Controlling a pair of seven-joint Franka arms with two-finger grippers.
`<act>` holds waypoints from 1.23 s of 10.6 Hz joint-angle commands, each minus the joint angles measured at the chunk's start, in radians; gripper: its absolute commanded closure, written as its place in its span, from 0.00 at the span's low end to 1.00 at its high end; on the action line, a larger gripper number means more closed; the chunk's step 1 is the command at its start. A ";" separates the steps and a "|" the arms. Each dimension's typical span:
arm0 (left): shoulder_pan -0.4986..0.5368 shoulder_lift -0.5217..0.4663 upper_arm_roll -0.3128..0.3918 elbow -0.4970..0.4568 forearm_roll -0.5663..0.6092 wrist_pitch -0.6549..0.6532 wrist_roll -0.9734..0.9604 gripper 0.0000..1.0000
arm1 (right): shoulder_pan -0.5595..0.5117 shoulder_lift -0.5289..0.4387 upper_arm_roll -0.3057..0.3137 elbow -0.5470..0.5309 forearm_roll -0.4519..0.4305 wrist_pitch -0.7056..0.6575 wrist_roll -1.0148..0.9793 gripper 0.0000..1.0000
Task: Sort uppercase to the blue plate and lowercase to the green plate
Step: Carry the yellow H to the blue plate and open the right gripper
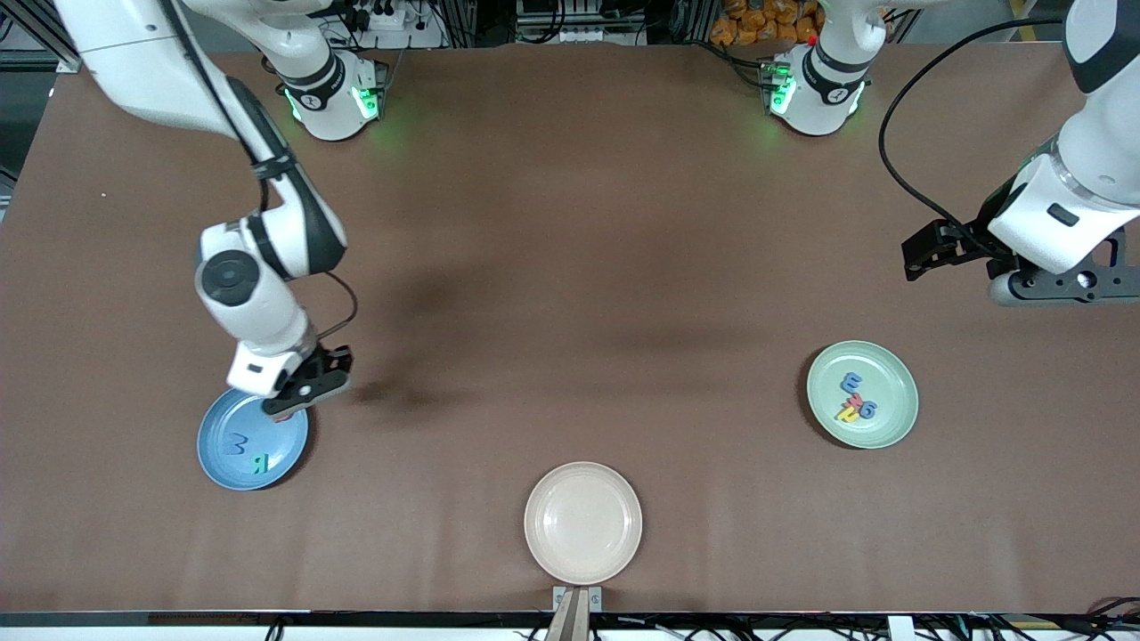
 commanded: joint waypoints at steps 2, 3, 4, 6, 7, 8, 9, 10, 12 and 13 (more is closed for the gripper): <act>0.006 -0.027 -0.012 -0.022 0.023 0.050 -0.039 0.00 | -0.103 0.017 -0.009 0.086 -0.013 0.002 -0.317 1.00; 0.006 -0.028 -0.014 -0.026 0.023 0.059 -0.041 0.00 | -0.104 0.019 -0.033 0.103 -0.007 0.003 -0.374 0.75; 0.008 -0.030 -0.024 -0.033 0.020 0.062 -0.043 0.00 | -0.104 0.019 -0.041 0.105 0.000 0.003 -0.376 0.04; 0.006 -0.022 -0.027 -0.028 0.017 0.074 -0.043 0.00 | -0.096 0.016 -0.044 0.102 0.002 -0.007 -0.370 0.00; 0.014 -0.022 -0.026 -0.023 0.017 0.073 -0.026 0.00 | -0.090 0.003 -0.050 0.099 0.005 -0.012 -0.364 0.00; 0.017 -0.024 -0.024 -0.020 0.017 0.073 -0.024 0.00 | -0.087 -0.016 -0.050 0.096 0.008 -0.036 -0.363 0.00; 0.015 -0.022 -0.024 -0.020 0.024 0.073 -0.026 0.00 | -0.081 -0.044 -0.054 0.096 0.064 -0.087 -0.339 0.00; 0.008 -0.024 -0.026 -0.020 0.026 0.073 -0.030 0.00 | -0.059 -0.081 -0.072 0.096 0.157 -0.164 -0.290 0.00; 0.014 -0.024 -0.026 -0.020 0.026 0.073 -0.027 0.00 | -0.044 -0.151 -0.084 0.096 0.203 -0.289 -0.160 0.00; 0.015 -0.024 -0.024 -0.019 0.024 0.073 -0.027 0.00 | -0.039 -0.191 -0.084 0.096 0.203 -0.356 -0.091 0.00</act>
